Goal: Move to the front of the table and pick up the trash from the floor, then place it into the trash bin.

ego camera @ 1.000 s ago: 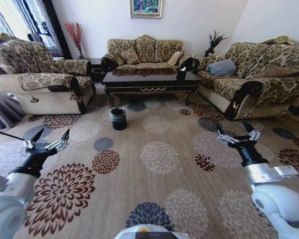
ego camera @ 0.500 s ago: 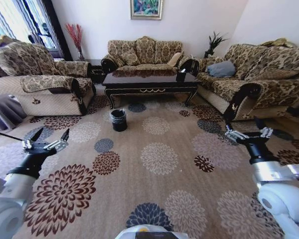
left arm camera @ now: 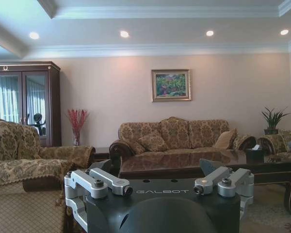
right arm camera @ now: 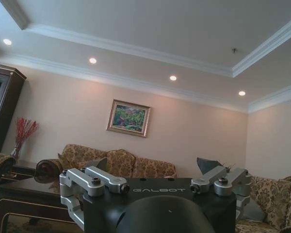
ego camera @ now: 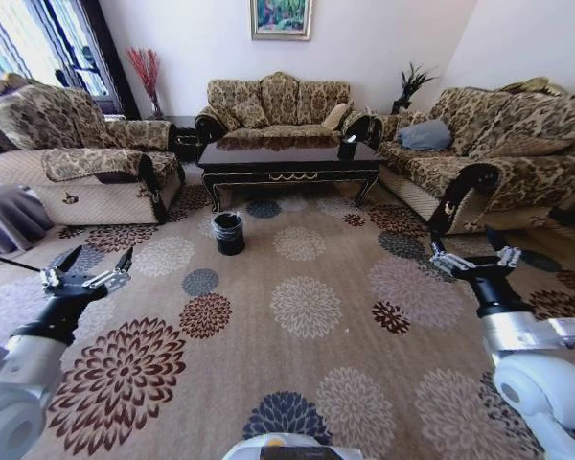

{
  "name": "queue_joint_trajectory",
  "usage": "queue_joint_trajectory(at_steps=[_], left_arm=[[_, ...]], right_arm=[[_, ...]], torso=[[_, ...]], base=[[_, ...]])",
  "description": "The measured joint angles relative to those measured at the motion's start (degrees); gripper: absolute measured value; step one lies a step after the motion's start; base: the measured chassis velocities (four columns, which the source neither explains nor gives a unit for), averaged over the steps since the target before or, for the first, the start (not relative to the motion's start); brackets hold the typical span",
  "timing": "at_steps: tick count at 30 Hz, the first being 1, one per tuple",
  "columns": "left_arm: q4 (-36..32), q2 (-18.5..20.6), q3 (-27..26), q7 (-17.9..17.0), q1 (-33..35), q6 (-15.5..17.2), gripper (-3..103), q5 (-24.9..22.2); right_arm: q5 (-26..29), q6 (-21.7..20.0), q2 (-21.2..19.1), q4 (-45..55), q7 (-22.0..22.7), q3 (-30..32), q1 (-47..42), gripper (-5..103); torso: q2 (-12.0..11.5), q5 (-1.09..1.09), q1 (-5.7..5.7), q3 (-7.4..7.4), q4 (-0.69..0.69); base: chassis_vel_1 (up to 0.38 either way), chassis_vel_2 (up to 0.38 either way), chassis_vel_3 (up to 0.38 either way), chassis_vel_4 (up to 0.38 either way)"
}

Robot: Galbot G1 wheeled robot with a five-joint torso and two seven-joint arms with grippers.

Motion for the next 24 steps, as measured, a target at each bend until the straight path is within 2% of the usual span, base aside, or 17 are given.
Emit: queue_joint_trajectory(at_steps=[6,14,18,20,24], left_arm=[[0.52,0.19,-0.77,0.09,-0.33,-0.02,100,-0.41],[4.4,2.14,-4.8,0.37,-2.21,-0.06,100,-2.26],[7.05,2.63,-5.54,0.48,-3.16,-0.06,100,-2.26],[9.57,2.91,-5.66,0.63,-4.18,-0.14,100,-2.11],[12.76,3.32,-6.05,0.63,-5.18,-0.26,100,-2.0]], right_arm=[[0.79,0.39,-0.32,-0.18,-1.7,1.08,-0.12,100],[1.89,-0.51,-0.59,-1.2,-4.76,3.59,-0.62,100],[0.47,-2.38,-0.61,-2.3,-4.7,3.67,-0.54,100],[-1.26,-2.47,-0.66,-4.2,-4.22,3.29,-0.09,100],[-0.81,-2.18,-0.83,-5.59,-3.64,3.1,0.21,100]], torso=[[1.24,0.0,0.5,0.74,0.0],[3.11,-0.01,1.25,1.85,0.0],[4.11,0.0,1.66,2.43,0.0],[4.77,-0.01,1.95,2.8,0.0],[5.48,0.0,2.23,3.25,0.0]], base=[[0.0,0.0,0.0,0.0],[0.0,0.0,0.0,0.0],[0.0,0.0,0.0,0.0],[0.0,0.0,0.0,0.0],[0.0,0.0,0.0,0.0]])
